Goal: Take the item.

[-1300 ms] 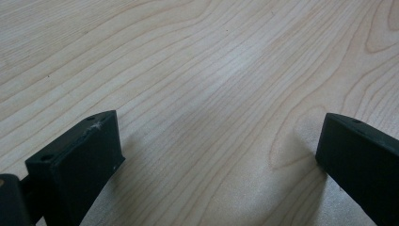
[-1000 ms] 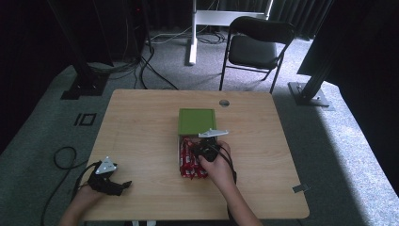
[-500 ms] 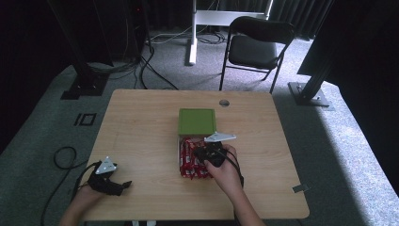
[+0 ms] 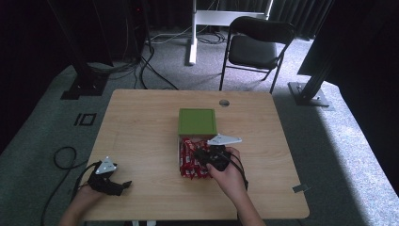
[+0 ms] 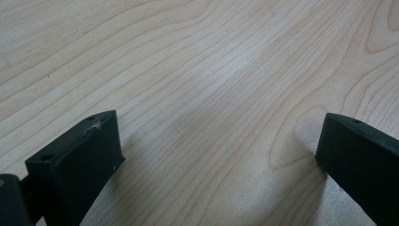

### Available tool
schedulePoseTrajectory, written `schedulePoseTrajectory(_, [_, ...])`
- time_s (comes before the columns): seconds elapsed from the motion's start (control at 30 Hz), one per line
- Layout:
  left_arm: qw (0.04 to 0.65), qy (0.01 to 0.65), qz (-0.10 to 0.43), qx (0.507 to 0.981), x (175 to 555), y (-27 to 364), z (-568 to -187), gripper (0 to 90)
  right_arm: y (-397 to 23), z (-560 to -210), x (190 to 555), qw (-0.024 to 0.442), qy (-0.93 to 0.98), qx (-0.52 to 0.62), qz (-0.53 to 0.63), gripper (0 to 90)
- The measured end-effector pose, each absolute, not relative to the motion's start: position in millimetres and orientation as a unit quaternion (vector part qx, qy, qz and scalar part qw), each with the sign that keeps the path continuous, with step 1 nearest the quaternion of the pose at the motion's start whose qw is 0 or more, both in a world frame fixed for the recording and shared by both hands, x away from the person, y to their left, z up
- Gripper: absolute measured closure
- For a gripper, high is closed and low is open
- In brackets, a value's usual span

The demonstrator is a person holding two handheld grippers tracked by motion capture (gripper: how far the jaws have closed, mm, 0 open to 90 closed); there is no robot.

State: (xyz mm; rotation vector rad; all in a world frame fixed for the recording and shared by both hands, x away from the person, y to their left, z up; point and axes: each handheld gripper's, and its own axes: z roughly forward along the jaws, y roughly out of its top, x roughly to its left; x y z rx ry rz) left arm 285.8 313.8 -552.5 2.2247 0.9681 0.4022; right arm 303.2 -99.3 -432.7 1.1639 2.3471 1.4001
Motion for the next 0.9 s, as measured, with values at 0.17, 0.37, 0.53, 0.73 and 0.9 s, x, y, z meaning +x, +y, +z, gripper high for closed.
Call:
schedulePoseTrajectory(0.17, [0.334, 0.371, 0.154, 0.853, 285.8, 313.9, -552.4, 1.6, -101.4, -423.7, 297.7, 0.090, 0.779, 0.385, 0.486, 80.0])
schedulePoseTrajectory(0.37, [0.334, 0.371, 0.154, 0.853, 285.8, 313.9, -552.4, 1.5, -106.8, -415.5, 298.3, 0.106, 0.765, 0.388, 0.503, 80.0])
schedulePoseTrajectory(0.53, [0.334, 0.371, 0.154, 0.853, 285.8, 313.9, -552.4, 1.6, -112.2, -410.6, 300.1, 0.119, 0.756, 0.394, 0.508, 80.0])
schedulePoseTrajectory(0.73, [0.335, 0.371, 0.154, 0.852, 285.8, 313.8, -552.5, 1.5, -125.6, -407.2, 307.0, 0.149, 0.741, 0.411, 0.510, 80.0])
schedulePoseTrajectory(0.9, [0.335, 0.371, 0.154, 0.852, 285.8, 313.8, -552.5, 1.6, -136.2, -408.2, 313.1, 0.166, 0.725, 0.428, 0.514, 80.0])
